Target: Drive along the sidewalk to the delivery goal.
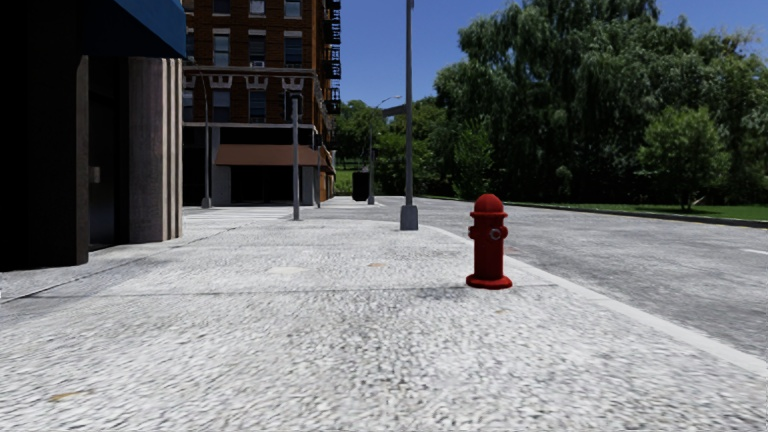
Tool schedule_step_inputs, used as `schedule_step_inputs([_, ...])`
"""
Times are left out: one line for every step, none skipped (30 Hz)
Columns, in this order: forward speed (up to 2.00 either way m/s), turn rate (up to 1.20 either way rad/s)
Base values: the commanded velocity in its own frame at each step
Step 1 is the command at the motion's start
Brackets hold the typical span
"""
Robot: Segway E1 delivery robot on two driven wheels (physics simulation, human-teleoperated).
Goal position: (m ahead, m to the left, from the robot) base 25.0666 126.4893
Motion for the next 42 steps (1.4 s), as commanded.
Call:
schedule_step_inputs([2.0, 0.49])
schedule_step_inputs([2.0, 0.49])
schedule_step_inputs([2.0, 0.49])
schedule_step_inputs([2.0, 0.49])
schedule_step_inputs([2.0, 0.49])
schedule_step_inputs([2.0, 0.49])
schedule_step_inputs([2.0, 0.47])
schedule_step_inputs([2.0, 0.41])
schedule_step_inputs([2.0, 0.39])
schedule_step_inputs([2.0, 0.39])
schedule_step_inputs([2.0, 0.38])
schedule_step_inputs([2.0, 0.38])
schedule_step_inputs([2.0, 0.38])
schedule_step_inputs([2.0, 0.38])
schedule_step_inputs([2.0, 0.38])
schedule_step_inputs([2.0, 0.38])
schedule_step_inputs([2.0, 0.38])
schedule_step_inputs([2.0, 0.38])
schedule_step_inputs([2.0, 0.38])
schedule_step_inputs([2.0, 0.38])
schedule_step_inputs([2.0, 0.38])
schedule_step_inputs([2.0, 0.38])
schedule_step_inputs([2.0, 0.38])
schedule_step_inputs([2.0, 0.38])
schedule_step_inputs([2.0, 0.38])
schedule_step_inputs([2.0, 0.38])
schedule_step_inputs([2.0, 0.38])
schedule_step_inputs([2.0, 0.38])
schedule_step_inputs([2.0, 0.36])
schedule_step_inputs([2.0, 0.36])
schedule_step_inputs([2.0, 0.26])
schedule_step_inputs([2.0, 0.21])
schedule_step_inputs([2.0, 0.21])
schedule_step_inputs([2.0, 0.17])
schedule_step_inputs([2.0, 0.13])
schedule_step_inputs([2.0, 0.0])
schedule_step_inputs([2.0, 0.0])
schedule_step_inputs([2.0, 0.0])
schedule_step_inputs([2.0, 0.0])
schedule_step_inputs([2.0, 0.0])
schedule_step_inputs([2.0, 0.0])
schedule_step_inputs([2.0, 0.0])
